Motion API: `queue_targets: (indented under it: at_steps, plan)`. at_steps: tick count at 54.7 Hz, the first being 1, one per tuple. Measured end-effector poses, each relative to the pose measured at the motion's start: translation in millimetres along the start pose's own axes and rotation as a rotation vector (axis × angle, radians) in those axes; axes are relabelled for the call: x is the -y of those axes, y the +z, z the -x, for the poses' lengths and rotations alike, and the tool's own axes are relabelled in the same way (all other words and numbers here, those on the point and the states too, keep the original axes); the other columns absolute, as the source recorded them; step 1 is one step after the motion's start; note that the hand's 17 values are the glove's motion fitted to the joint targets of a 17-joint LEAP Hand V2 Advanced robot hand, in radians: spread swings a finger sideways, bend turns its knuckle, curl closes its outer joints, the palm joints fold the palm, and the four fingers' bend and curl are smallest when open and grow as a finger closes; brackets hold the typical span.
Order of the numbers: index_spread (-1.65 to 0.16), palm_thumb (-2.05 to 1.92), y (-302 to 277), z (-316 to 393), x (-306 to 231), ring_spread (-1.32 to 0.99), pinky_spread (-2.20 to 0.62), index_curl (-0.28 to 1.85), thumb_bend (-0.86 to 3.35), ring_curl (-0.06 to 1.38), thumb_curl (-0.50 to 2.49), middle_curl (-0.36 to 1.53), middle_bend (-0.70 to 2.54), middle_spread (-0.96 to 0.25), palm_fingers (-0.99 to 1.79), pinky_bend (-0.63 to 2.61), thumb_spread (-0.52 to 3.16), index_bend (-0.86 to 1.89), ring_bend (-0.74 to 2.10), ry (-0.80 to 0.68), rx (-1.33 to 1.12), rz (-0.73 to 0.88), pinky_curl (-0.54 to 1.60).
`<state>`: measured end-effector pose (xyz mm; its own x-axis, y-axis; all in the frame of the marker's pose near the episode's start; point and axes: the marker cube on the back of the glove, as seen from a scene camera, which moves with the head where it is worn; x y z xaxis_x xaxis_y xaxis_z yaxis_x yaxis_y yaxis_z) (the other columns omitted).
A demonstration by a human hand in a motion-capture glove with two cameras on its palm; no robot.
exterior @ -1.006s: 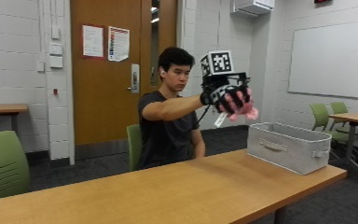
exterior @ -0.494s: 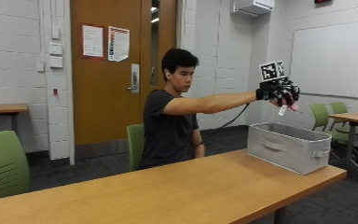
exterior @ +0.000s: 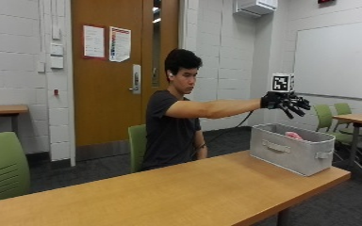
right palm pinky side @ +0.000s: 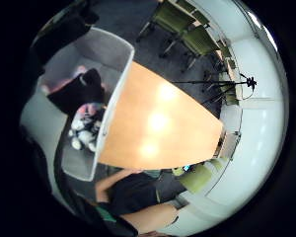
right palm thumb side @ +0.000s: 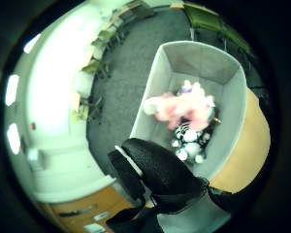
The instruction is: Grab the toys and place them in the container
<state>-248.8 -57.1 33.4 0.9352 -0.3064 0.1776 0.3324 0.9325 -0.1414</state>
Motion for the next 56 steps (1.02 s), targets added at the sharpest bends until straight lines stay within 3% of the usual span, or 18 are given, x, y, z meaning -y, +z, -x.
queue_targets:
  at_steps: [4,7,10,14,18,23,38,56]
  plan:
    - [-0.31,-0.15,-8.3,-26.3,-3.6,-0.12,-0.18,0.27,-0.12,0.41,0.39,0.51,0.17,-0.08,-0.14,1.58,1.00,0.04,0.96,-0.015,-0.057,-0.033,0.45]
    - [-0.32,-0.15,-15.7,-45.9,-5.8,-0.10,-0.16,0.25,-0.12,0.40,0.36,0.50,0.19,-0.07,-0.14,1.54,0.99,0.08,0.93,0.052,-0.079,-0.057,0.44]
    - [-0.32,-0.15,-22.9,-63.4,-12.8,-0.09,-0.14,0.24,-0.11,0.38,0.33,0.50,0.20,-0.07,-0.12,1.51,1.00,0.09,0.90,0.011,-0.071,-0.081,0.42]
    - [-0.32,-0.15,-31.9,-97.0,-17.8,-0.07,-0.12,0.24,-0.11,0.36,0.29,0.49,0.21,-0.07,-0.11,1.45,1.00,0.12,0.85,0.126,-0.059,-0.103,0.40]
    - [-0.33,-0.14,-38.9,-130.8,-39.7,-0.07,-0.11,0.24,-0.11,0.35,0.27,0.49,0.21,-0.07,-0.09,1.41,1.00,0.12,0.81,0.027,-0.075,-0.124,0.38]
    - [-0.33,-0.14,-44.7,-186.7,-56.5,-0.07,-0.10,0.24,-0.10,0.33,0.24,0.48,0.22,-0.08,-0.07,1.37,1.00,0.13,0.77,0.241,-0.149,-0.164,0.36]
    - [-0.33,-0.13,-35.8,-333.2,-139.1,-0.11,-0.09,0.26,-0.09,0.29,0.18,0.47,0.22,-0.09,-0.03,1.24,1.03,0.16,0.67,0.434,-0.176,-0.221,0.32]
    - [-0.34,-0.12,11.6,-388.7,-204.9,-0.14,-0.08,0.30,-0.08,0.27,0.15,0.46,0.22,-0.10,0.01,1.13,1.06,0.18,0.61,0.462,-0.098,-0.208,0.30]
